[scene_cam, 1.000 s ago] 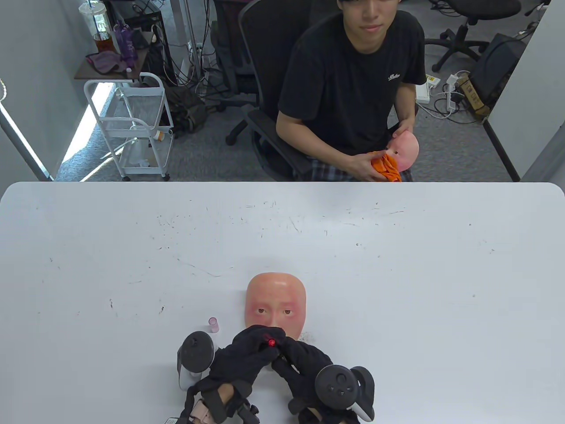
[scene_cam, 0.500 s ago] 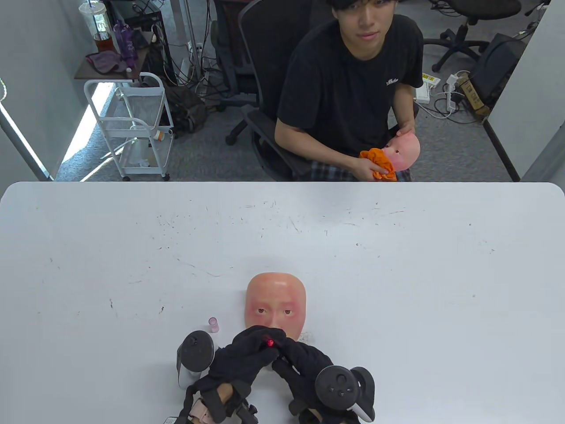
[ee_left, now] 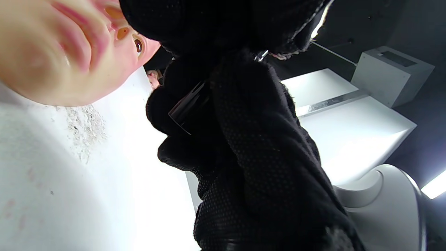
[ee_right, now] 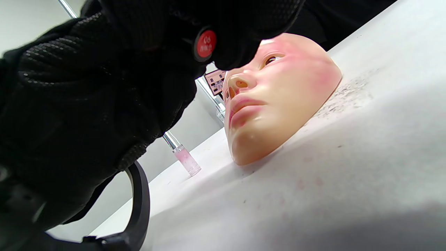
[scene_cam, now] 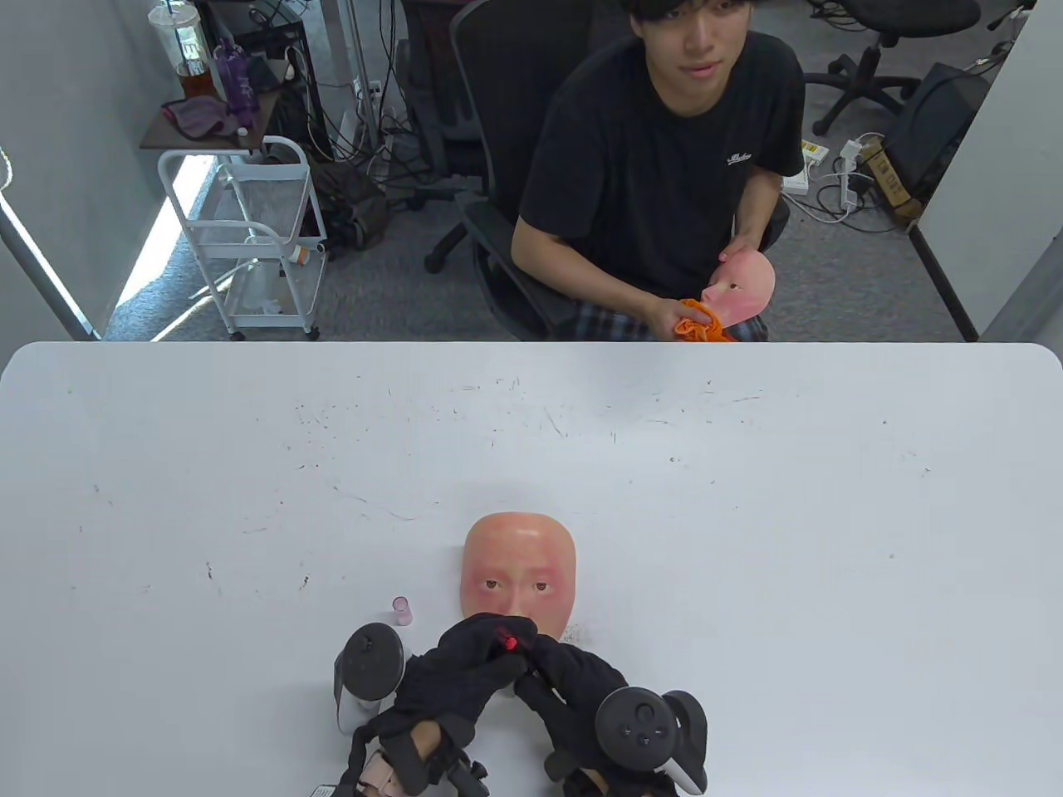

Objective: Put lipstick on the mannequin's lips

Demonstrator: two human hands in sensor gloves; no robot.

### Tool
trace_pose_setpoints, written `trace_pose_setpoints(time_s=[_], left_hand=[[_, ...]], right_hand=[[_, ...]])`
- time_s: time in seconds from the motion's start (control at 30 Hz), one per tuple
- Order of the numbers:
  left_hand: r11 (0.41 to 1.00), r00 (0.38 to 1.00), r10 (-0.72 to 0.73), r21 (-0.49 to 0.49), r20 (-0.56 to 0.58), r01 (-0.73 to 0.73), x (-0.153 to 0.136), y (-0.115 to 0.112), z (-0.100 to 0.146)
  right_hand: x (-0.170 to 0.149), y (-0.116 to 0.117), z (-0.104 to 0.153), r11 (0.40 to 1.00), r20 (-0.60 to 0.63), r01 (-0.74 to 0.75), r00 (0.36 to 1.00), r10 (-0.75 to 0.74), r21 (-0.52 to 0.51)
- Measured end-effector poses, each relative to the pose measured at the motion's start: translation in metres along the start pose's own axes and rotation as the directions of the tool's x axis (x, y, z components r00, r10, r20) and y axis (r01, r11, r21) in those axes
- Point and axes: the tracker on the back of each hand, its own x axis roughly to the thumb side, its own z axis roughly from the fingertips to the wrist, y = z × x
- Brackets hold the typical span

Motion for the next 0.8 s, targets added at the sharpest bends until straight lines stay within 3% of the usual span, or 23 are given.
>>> trace_pose_setpoints(time_s=[0.13, 0.27, 0.43, 0.6, 0.8], left_hand=[[1.000, 1.000, 0.022, -0.013, 0.000, -0.022, 0.000, 0.001, -0.001], [0.997, 1.000, 0.000, 0.074, -0.007, 0.001, 0.008, 0.018, -0.004], [0.967, 0.975, -0.217, 0.126, -0.045, 0.221, 0.028, 0.042, -0.025], [0.929, 0.930, -0.355, 0.077, -0.097, 0.363, 0.039, 0.048, -0.056], [0.872, 0.859, -0.484, -0.007, -0.165, 0.490, 0.023, 0.046, -0.085]], right_hand=[[-0.001, -0.002, -0.001, 1.000, -0.006, 0.008, 1.000, -0.008, 0.004], [-0.003, -0.005, -0.001, 0.999, -0.031, -0.042, 0.999, 0.041, -0.004], [-0.007, -0.008, 0.000, 0.988, -0.087, -0.145, 0.986, 0.141, -0.044], [-0.008, -0.006, -0.002, 0.975, -0.103, -0.222, 0.971, 0.217, -0.033], [-0.002, 0.002, -0.004, 0.937, -0.080, -0.349, 0.934, 0.348, 0.004]])
